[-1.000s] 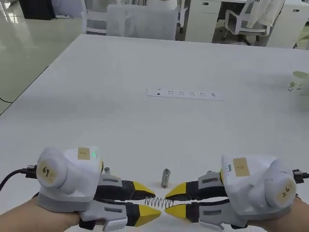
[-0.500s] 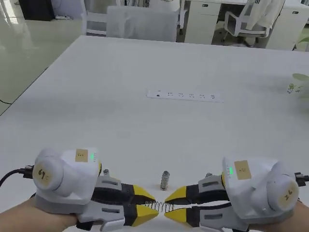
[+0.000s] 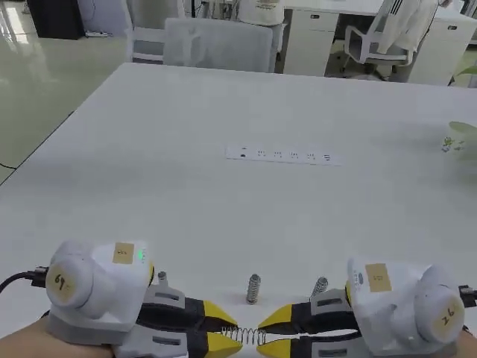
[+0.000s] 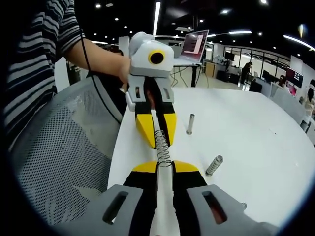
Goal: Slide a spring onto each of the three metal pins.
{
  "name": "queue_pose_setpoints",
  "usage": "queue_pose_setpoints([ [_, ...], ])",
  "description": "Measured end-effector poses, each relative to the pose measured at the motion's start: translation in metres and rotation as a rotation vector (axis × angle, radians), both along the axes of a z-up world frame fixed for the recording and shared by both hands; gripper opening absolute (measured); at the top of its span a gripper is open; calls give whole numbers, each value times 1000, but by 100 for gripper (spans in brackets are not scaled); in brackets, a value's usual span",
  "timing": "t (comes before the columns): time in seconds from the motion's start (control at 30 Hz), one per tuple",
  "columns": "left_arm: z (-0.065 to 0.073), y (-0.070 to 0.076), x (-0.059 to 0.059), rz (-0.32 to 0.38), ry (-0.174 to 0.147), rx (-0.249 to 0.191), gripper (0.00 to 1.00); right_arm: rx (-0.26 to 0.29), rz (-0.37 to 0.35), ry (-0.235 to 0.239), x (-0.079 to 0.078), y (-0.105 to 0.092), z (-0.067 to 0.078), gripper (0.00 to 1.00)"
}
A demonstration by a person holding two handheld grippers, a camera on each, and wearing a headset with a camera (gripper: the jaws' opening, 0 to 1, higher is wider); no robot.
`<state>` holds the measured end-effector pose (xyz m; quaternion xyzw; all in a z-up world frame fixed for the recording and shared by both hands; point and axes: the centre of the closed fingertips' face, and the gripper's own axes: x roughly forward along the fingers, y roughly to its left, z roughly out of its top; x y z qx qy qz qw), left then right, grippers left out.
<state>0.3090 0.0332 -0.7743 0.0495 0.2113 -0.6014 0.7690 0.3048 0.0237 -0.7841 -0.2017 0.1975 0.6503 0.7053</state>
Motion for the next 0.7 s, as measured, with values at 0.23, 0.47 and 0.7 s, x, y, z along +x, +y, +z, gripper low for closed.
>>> queue_pose_setpoints([
  [0.23,-1,2,-1,2,-2,9,4,1,6,-18,-1,1,4,7],
  [0.47,-1,2,0,0,-8,10,4,12,23,-44,0,1,13,7],
  [0.7,-9,2,-5,-23,-29,64,3,49,51,-54,-6,11,26,7],
])
